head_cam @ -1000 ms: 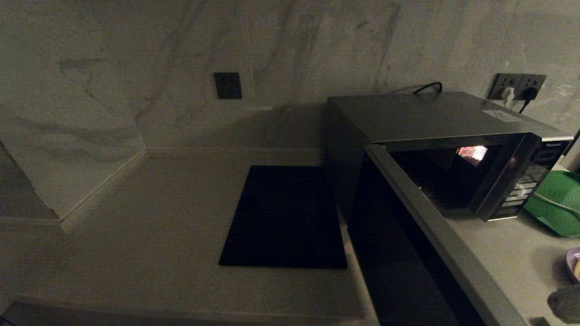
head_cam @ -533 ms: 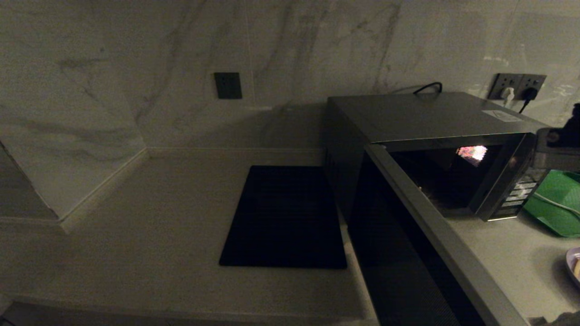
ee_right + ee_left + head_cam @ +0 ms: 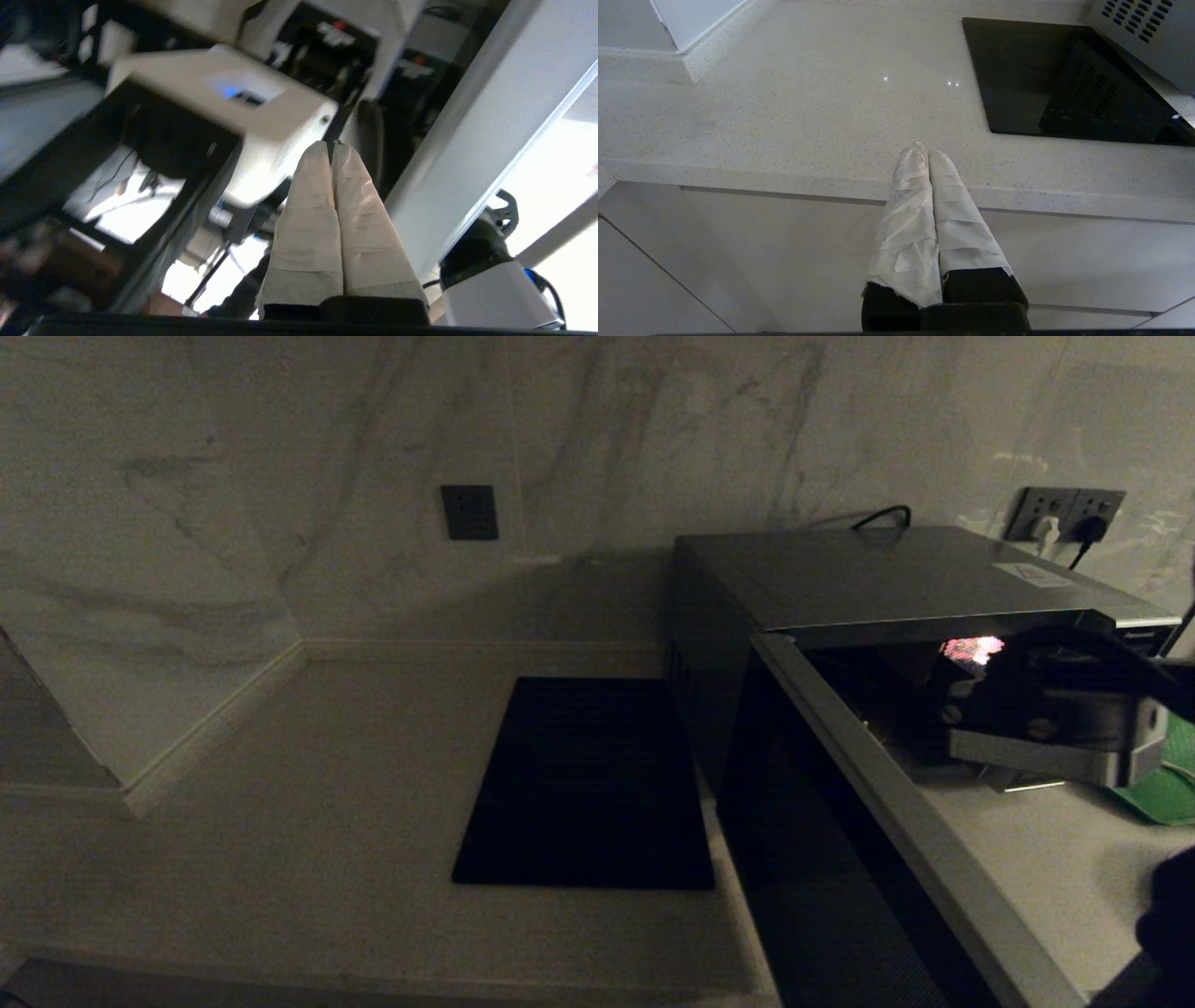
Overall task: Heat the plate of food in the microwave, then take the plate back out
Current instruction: Close the microwave oven
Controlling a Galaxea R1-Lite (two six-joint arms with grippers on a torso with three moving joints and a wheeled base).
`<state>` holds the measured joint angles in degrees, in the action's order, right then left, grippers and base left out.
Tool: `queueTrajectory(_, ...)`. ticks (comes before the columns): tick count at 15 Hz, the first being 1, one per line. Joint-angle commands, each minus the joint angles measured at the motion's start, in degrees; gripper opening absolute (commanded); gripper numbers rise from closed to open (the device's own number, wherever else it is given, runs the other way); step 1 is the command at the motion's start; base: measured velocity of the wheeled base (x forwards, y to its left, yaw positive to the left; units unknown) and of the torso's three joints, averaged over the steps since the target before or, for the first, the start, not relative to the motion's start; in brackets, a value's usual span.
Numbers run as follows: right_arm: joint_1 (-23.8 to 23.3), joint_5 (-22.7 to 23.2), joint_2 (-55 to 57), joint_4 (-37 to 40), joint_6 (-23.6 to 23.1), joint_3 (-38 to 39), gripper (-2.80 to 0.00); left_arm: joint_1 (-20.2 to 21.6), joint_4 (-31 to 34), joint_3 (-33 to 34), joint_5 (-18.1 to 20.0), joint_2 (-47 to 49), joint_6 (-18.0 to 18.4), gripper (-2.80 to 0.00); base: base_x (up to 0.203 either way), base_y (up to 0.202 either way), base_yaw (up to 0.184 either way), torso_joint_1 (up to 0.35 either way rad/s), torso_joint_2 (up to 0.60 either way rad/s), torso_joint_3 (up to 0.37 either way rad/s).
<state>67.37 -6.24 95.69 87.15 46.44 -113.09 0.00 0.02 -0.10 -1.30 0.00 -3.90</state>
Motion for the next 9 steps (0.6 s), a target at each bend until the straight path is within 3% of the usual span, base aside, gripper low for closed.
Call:
queueTrajectory(1, 0.0, -4.2, 2.8, 0.5, 2.8, 0.3, -2.8, 0.0, 0.0, 0.0, 0.0, 0.0, -0.1, -2.8, 0.0, 0.0, 0.0, 0.0, 0.0, 0.0)
queueTrajectory(6, -1.0, -17.0, 4.0, 0.5, 11.7, 4.0, -2.8, 0.0, 0.0, 0.0, 0.0, 0.0, -0.1, -2.8, 0.0, 0.0, 0.0, 0.0, 0.0, 0.0)
queueTrajectory(9, -6.1, -26.6, 3.7, 0.5, 15.3, 4.0, -2.8, 0.0, 0.0, 0.0, 0.0, 0.0, -0.1, -2.8, 0.0, 0.0, 0.0, 0.0, 0.0, 0.0)
